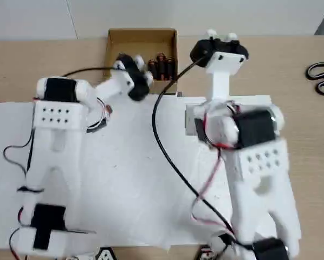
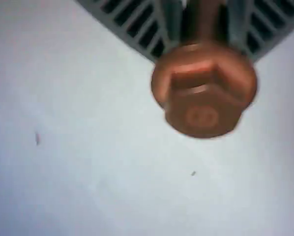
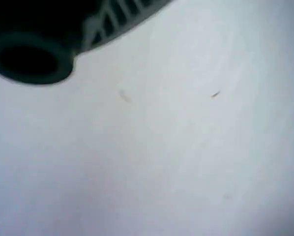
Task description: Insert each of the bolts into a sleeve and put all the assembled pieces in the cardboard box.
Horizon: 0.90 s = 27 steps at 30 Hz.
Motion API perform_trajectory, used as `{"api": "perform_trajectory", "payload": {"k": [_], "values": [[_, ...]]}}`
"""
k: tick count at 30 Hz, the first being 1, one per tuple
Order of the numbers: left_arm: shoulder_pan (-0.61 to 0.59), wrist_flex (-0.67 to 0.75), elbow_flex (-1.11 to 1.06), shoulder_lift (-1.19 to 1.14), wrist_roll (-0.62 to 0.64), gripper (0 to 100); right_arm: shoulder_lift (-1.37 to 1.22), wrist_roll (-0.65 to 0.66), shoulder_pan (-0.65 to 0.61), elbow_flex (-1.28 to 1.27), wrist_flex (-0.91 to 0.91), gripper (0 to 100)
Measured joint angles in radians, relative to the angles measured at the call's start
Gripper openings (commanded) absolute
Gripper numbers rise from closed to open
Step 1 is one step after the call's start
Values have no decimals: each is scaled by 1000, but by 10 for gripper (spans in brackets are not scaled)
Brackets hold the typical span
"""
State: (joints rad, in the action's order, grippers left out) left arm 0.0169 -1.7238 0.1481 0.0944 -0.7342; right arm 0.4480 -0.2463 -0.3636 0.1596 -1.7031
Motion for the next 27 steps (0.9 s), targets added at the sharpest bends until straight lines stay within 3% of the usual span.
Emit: {"api": "perform_trajectory", "payload": {"k": [7, 12, 20, 27], "values": [[-3, -2, 0, 213, 428, 6, 288, 87, -133, -132, -5, 3], [-3, 25, -18, 436, 546, 6, 565, 184, -150, -410, 25, 3], [-3, 333, -334, 798, 865, 6, 1022, 298, -150, -996, 290, 2], [-3, 597, -723, 1100, 1249, 6, 1274, 356, -157, -1316, 505, 2]]}}
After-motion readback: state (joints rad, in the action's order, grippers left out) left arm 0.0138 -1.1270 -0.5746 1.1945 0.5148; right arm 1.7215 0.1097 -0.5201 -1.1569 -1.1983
